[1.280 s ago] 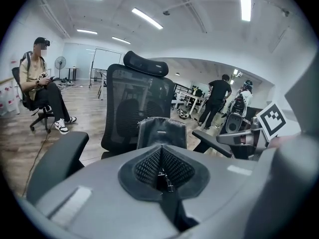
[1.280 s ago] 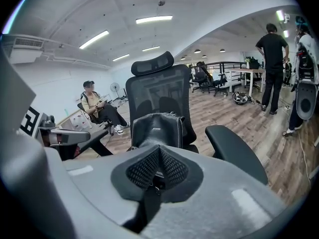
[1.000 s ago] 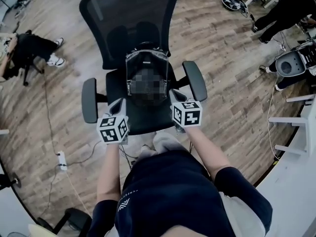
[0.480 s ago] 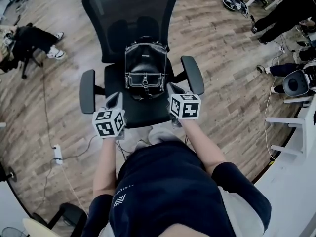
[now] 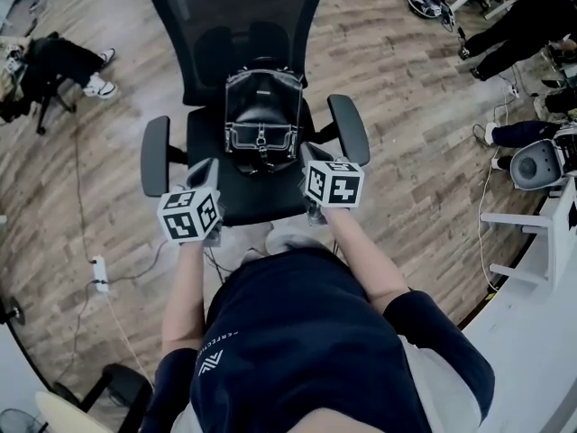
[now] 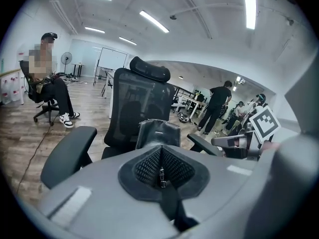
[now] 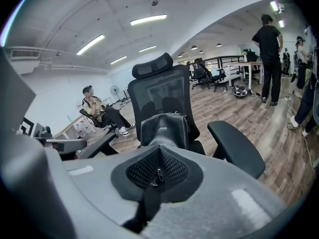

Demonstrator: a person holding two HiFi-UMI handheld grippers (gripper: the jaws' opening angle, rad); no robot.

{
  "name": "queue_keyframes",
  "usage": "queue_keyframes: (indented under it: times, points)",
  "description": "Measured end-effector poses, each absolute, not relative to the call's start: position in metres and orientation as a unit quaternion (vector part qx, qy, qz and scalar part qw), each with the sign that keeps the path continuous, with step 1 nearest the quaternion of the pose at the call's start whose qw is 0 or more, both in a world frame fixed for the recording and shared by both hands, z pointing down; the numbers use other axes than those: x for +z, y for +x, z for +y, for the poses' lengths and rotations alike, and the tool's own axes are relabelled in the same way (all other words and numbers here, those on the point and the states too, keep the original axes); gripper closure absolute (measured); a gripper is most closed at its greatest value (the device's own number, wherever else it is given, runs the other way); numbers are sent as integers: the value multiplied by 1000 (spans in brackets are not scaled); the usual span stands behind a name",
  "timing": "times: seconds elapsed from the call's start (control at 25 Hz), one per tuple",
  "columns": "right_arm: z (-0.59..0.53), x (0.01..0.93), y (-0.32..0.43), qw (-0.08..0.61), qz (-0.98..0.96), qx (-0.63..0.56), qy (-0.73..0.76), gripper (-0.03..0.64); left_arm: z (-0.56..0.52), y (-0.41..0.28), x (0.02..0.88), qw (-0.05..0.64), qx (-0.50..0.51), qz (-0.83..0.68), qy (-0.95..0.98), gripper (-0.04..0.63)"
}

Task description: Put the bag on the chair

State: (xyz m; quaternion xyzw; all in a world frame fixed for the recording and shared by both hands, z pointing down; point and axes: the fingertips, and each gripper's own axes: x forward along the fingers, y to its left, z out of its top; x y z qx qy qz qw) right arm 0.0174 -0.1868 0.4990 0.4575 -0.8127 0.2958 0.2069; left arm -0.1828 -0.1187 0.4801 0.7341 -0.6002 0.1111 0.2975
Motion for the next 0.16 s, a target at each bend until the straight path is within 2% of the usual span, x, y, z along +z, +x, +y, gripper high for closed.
queue_keyframes:
  times: [0.16]
  points:
    - [-186,497,17,205,-813,297,456,615,-120,-181,476,298,96,-595,741,577]
